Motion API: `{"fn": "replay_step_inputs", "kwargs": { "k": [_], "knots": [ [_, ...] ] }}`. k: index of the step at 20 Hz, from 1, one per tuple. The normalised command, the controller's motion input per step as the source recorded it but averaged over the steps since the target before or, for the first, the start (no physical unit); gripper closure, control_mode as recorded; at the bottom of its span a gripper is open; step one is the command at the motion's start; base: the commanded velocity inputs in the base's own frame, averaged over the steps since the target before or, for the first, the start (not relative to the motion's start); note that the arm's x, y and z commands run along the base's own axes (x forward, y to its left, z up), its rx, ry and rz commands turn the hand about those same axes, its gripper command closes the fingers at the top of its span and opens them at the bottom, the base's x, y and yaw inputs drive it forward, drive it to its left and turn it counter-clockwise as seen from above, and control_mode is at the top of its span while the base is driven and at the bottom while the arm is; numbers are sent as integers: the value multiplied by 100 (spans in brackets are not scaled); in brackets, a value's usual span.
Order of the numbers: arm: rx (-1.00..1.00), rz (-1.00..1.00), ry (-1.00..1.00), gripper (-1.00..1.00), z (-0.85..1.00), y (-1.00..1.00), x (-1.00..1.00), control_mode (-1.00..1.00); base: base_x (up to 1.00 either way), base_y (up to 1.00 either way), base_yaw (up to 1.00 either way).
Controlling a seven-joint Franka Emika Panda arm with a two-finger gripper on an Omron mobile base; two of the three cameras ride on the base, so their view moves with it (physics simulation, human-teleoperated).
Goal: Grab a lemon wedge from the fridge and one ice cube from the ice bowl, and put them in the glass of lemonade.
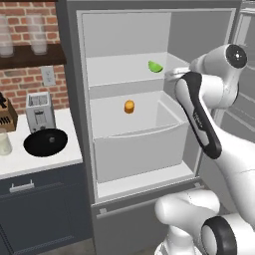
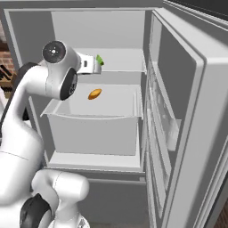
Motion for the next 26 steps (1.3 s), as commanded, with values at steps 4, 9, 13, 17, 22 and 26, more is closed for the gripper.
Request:
{"fn": "replay_step_inputs", "kwargs": {
  "k": [4, 9, 13, 17, 22, 26],
  "knots": [
    [0, 0, 0, -100, 2, -3, 42, -100, 0, 0, 0],
    [0, 0, 0, -100, -1, -11, 46, -100, 0, 0, 0],
    [0, 2, 0, -100, -8, -5, 43, -100, 0, 0, 0],
    [0, 8, 2, -100, -2, 0, 54, -100, 0, 0, 0],
    [0, 10, 4, -100, -4, 0, 50, -100, 0, 0, 0],
    [0, 6, 6, -100, -9, 0, 51, -100, 0, 0, 0]
  ]
}}
